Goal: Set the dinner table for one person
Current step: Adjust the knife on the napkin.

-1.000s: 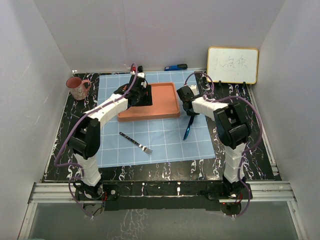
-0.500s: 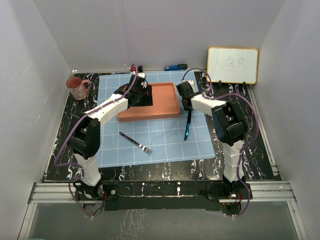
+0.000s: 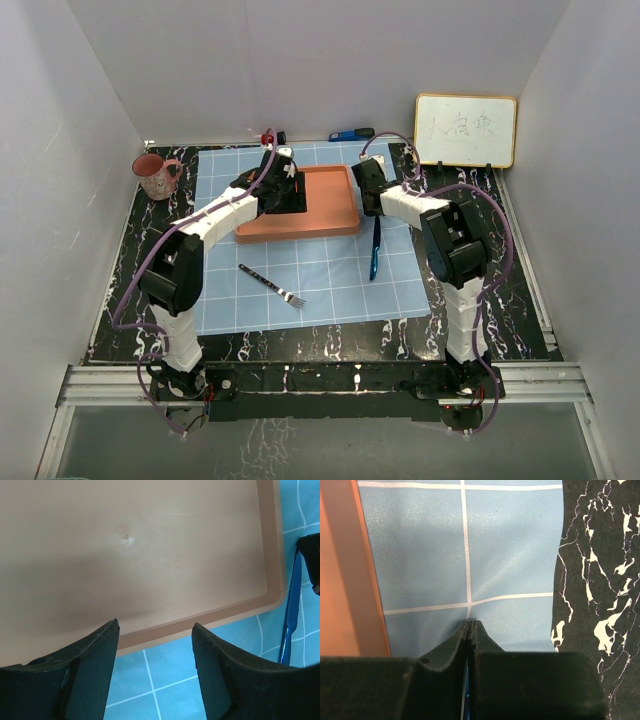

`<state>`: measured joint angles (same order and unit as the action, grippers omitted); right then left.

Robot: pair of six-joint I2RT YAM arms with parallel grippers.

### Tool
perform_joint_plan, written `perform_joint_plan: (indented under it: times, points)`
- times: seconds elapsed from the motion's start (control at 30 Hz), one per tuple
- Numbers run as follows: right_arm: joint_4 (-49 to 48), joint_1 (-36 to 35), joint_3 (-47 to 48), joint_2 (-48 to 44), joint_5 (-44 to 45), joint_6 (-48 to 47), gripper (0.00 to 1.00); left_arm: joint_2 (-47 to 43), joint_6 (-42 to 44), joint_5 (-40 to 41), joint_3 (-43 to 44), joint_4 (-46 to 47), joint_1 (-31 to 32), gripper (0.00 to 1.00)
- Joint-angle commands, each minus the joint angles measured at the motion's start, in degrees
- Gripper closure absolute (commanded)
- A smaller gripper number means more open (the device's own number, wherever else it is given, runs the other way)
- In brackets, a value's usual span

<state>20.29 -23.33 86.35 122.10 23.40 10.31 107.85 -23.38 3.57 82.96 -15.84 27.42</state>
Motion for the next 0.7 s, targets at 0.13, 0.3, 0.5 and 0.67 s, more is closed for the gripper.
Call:
perform_joint_plan:
  times: [0.13,0.3,0.5,0.67]
  points:
    - [-0.1,-0.3,-0.9,-7.1,-9.4,2.0,1.00,-0.9,-0.2,-1.0,1.8,0.3,-0.4,0.41]
    - [2.1,-2.6,-3.6,-13.9,-13.1,3.6,1.00,-2.3,-0.6,0.2,1.0,0.6,-0.5,0.41]
    - [8.2,-5.0,-4.2,-16.9,-12.0,4.4,1.00,-2.7,-0.6,0.5,0.8,0.2,-0.5,0.40]
    - [11.2,-7.2,-7.5,-19.1,-13.9,6.4,1.00,-3.0,-0.5,0.5,0.5,0.0,-0.5,0.39]
